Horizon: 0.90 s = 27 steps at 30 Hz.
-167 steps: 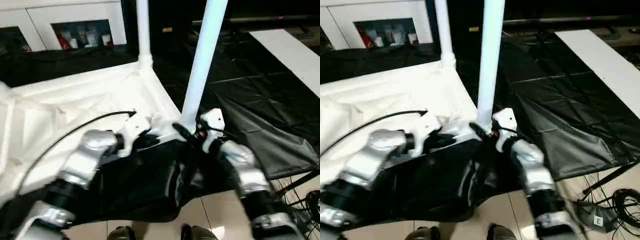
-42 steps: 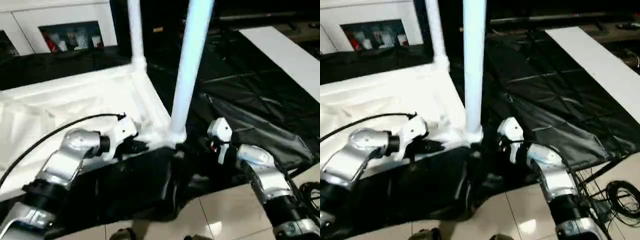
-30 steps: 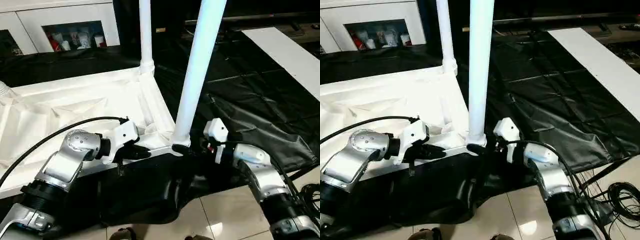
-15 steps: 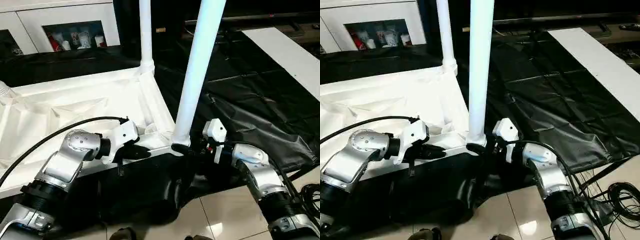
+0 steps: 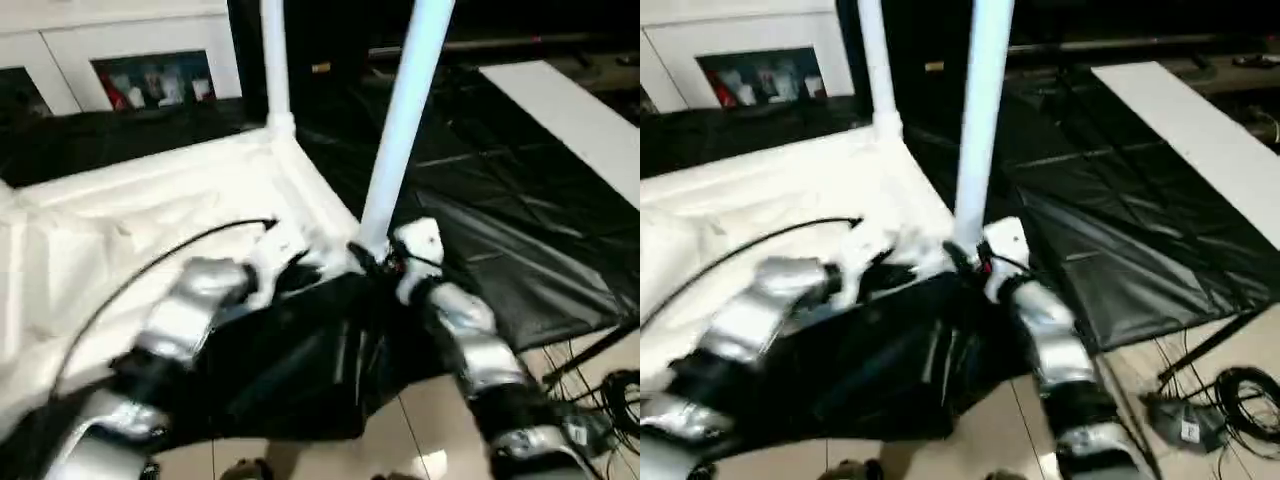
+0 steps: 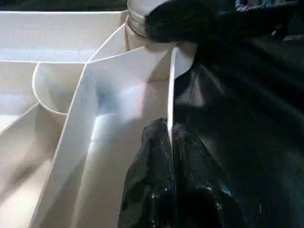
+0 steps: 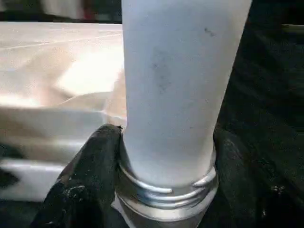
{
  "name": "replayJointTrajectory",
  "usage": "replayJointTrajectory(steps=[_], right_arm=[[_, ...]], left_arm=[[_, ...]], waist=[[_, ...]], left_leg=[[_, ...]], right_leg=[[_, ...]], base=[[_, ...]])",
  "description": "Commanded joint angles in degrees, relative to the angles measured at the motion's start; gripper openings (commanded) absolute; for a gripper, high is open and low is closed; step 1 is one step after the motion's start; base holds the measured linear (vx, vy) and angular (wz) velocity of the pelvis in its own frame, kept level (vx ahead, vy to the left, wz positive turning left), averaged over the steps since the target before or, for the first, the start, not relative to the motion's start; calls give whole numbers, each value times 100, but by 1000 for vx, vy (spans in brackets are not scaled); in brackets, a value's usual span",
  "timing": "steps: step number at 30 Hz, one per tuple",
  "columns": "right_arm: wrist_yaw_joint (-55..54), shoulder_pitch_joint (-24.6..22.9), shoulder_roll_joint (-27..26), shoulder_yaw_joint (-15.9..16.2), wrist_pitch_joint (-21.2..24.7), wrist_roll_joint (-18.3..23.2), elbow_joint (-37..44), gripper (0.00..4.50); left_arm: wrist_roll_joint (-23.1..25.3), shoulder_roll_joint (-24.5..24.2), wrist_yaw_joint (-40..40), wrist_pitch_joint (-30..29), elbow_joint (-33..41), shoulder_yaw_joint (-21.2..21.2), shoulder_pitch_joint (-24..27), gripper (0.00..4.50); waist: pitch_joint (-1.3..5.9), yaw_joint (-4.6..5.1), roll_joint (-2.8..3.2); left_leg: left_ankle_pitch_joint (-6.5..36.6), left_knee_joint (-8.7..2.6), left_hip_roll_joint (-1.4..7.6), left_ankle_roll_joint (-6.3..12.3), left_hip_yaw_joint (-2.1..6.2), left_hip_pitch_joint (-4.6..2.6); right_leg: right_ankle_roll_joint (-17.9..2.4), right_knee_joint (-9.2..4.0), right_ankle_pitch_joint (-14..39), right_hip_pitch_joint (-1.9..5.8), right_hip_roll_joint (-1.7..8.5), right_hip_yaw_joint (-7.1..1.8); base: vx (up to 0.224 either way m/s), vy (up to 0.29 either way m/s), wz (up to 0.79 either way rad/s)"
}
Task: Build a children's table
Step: Rotate leg to tighten
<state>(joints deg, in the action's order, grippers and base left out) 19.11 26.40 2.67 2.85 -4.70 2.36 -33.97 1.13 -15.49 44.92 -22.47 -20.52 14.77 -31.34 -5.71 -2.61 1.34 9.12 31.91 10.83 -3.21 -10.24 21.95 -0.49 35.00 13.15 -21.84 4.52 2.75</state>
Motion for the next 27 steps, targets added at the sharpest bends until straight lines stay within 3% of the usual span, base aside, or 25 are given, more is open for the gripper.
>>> replayJointTrajectory(steps=[1, 4, 10, 11, 13, 15, 17, 18, 19, 21, 23, 25, 26, 27], right_arm=[[-328, -116, -319, 165, 348, -35, -338, 261], [-1096, 55, -917, 46, 502, -24, -639, 261], [-1161, 238, -1125, 112, 329, -154, -877, 261], [-971, 217, -1110, 106, 311, -68, -820, 296], [-836, 191, -1055, 84, 252, -9, -725, 331], [-852, 190, -995, 44, 164, -46, -663, 352], [-752, 191, -873, -9, 73, -44, -569, 368], [-732, 200, -814, -31, 15, -58, -548, 377], [-753, 209, -741, -49, -54, -95, -531, 383], [-666, 199, -471, -84, -338, -148, -420, 400], [-666, 199, -471, -84, -338, -148, -420, 400], [5, 80, -136, -125, -479, 66, -139, 412], [689, -48, 118, -162, -459, 301, 115, 412], [689, -48, 118, -162, -459, 301, 115, 412]], left_arm=[[162, 247, -608, -280, -453, 68, 50, 0], [270, 722, -1362, -371, -824, -76, -150, 0], [353, 859, -1383, -306, -870, 47, -174, 0], [360, 831, -1347, -267, -853, 62, -159, 0], [367, 766, -1251, -218, -814, 82, -124, 0], [377, 702, -1143, -132, -792, 93, -93, 0], [383, 591, -957, 49, -712, 116, -28, 0], [396, 547, -899, 148, -690, 122, -7, 0], [411, 506, -860, 212, -672, 126, 11, 0], [374, 340, -620, 340, -536, 143, 87, 0], [374, 340, -620, 340, -536, 143, 87, 0], [333, 93, -306, 497, -381, 164, 169, 0], [291, -109, -52, 702, -303, 177, 227, 0], [291, -109, -52, 702, -303, 177, 227, 0]], waist=[[205, 32, 0], [193, 52, -27], [179, 64, -28], [181, 69, -27], [211, 63, -27], [202, 80, -20], [234, 100, -37], [225, 117, -33], [211, 110, -35], [216, 101, -54], [257, 67, -57], [268, 50, -74], [289, 29, -63], [299, 23, -62]], left_leg=[[1977, -468, 232, -138, 101, -129], [2230, -482, 217, -173, 103, -151], [2669, -517, 206, -210, 150, -167], [2663, -524, 208, -208, 153, -164], [2392, -547, 218, -152, 146, -131], [2360, -550, 220, -96, 140, -110], [2066, -547, 216, -24, 148, -33], [1970, -550, 211, 18, 143, -14], [2154, -539, 219, 22, 121, -70], [2178, -522, 221, 18, 109, -77], [1627, -485, 215, 157, 72, -53], [1378, -456, 201, 288, 57, -28], [1002, -405, 190, 501, 42, -16], [870, -384, 199, 572, 41, -10]], right_leg=[[-956, -557, 1836, 53, 346, -270], [-844, -588, 2014, 4, 346, -300], [-511, -673, 2550, -49, 369, -310], [-498, -677, 2531, -45, 368, -307], [-530, -652, 2011, -7, 345, -300], [-599, -641, 1825, -2, 342, -304], [-675, -600, 1514, 65, 348, -292], [-731, -595, 1473, 71, 335, -272], [-756, -639, 1743, 14, 346, -289], [-767, -665, 1967, 12, 372, -314], [-861, -612, 1372, 45, 358, -321], [-909, -587, 1045, 81, 358, -309], [-987, -535, 466, 111, 338, -292], [-1031, -505, 233, 124, 339, -292]], base=[[0, 0, 0], [0, 0, 0], [0, 0, 0], [0, 0, 0], [0, 0, 0], [0, 0, 0], [0, 0, 0], [0, 0, 0], [0, 0, 0], [0, 0, 0], [0, 0, 0], [0, 0, 0], [0, 0, 0], [53, -30, -1]])
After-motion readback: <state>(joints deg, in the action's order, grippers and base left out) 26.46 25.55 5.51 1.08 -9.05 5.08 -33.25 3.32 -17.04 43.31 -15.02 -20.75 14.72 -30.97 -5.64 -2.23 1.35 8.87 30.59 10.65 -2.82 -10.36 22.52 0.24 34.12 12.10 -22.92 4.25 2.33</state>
